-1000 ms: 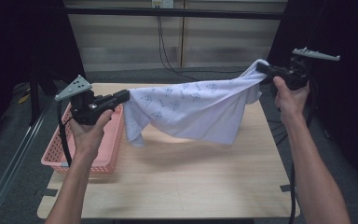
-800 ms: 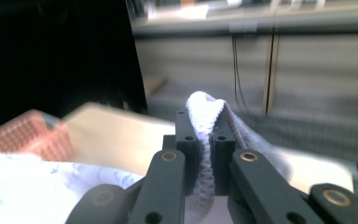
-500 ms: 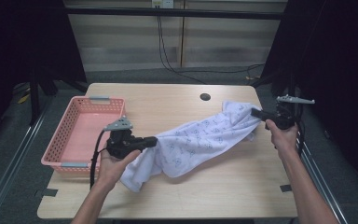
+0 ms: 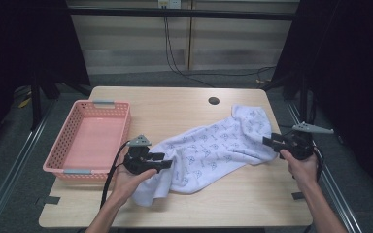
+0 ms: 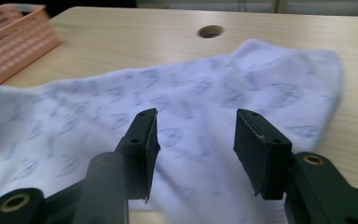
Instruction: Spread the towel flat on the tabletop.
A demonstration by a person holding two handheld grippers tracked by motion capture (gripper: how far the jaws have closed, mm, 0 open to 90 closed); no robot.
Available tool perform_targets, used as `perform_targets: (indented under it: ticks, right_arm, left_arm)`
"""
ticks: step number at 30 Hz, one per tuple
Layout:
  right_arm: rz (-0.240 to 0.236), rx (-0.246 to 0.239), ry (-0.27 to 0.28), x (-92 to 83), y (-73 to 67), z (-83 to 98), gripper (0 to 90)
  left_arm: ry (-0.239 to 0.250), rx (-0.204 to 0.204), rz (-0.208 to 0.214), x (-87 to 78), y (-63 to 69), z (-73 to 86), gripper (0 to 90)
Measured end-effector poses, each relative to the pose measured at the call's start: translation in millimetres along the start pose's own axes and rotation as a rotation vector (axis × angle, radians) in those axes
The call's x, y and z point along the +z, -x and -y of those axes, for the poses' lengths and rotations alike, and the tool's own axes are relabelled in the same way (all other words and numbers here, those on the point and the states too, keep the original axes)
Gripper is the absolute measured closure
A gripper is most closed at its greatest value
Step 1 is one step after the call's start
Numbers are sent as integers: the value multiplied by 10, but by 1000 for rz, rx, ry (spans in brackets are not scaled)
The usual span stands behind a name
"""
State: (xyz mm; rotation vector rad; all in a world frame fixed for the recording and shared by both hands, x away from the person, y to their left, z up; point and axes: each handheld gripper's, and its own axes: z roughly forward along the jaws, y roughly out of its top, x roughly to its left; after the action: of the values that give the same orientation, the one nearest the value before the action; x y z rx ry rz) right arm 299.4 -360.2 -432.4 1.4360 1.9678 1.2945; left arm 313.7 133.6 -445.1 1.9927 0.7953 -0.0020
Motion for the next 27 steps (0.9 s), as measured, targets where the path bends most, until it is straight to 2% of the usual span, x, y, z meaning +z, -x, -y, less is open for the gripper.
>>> perform_targets:
  ticks: [2,4,7,9,11,13,14,15,16,17,18,19,20,23,24,25,26,27]
  right_arm:
    - [-41,-28,-3,-16,-170,64,496]
    - [-88,-44,-21,-10,-348,136,495]
    - [-157,-58,-45,11,-591,237,505]
    - [-192,-68,-74,45,-732,318,519]
    - [-225,-75,-96,91,-863,405,537]
    - [-252,-107,-128,144,-1011,475,545]
    - [-260,-132,-139,167,-1085,496,546]
    - [-277,-142,-145,187,-1155,510,551]
    - [-295,-151,-146,203,-1221,519,558]
    - [-306,-172,-148,216,-1288,525,559]
    - [-314,-188,-148,227,-1352,532,559]
    - [-327,-195,-145,238,-1411,544,561]
    - [-350,-191,-144,251,-1461,563,563]
    - [-371,-227,-167,282,-1628,620,609]
    - [-399,-233,-174,289,-1678,633,644]
    - [-412,-243,-177,296,-1734,642,647]
    - [-450,-269,-186,309,-1843,644,662]
    - [-450,-269,-186,309,-1843,644,662]
  left_arm:
    - [20,16,6,-104,67,19,480]
    - [20,26,4,-171,148,65,479]
    - [8,49,31,-194,277,172,453]
    - [-17,62,44,-146,331,252,419]
    - [-69,73,23,-45,338,330,393]
    - [-128,65,11,82,322,391,362]
    - [-159,69,-19,140,323,408,379]
    - [-184,86,-36,175,318,418,488]
    - [-188,93,-51,199,309,424,656]
    - [-195,70,-30,206,280,415,734]
    - [-181,46,14,201,261,403,817]
    - [-166,42,38,182,268,385,845]
    - [-145,23,64,160,295,361,853]
    - [-78,35,170,50,435,240,855]
    - [-52,30,196,20,479,194,855]
    - [-36,41,207,-8,515,148,854]
    - [-23,56,212,-29,539,108,851]
    - [-11,53,224,-42,538,77,851]
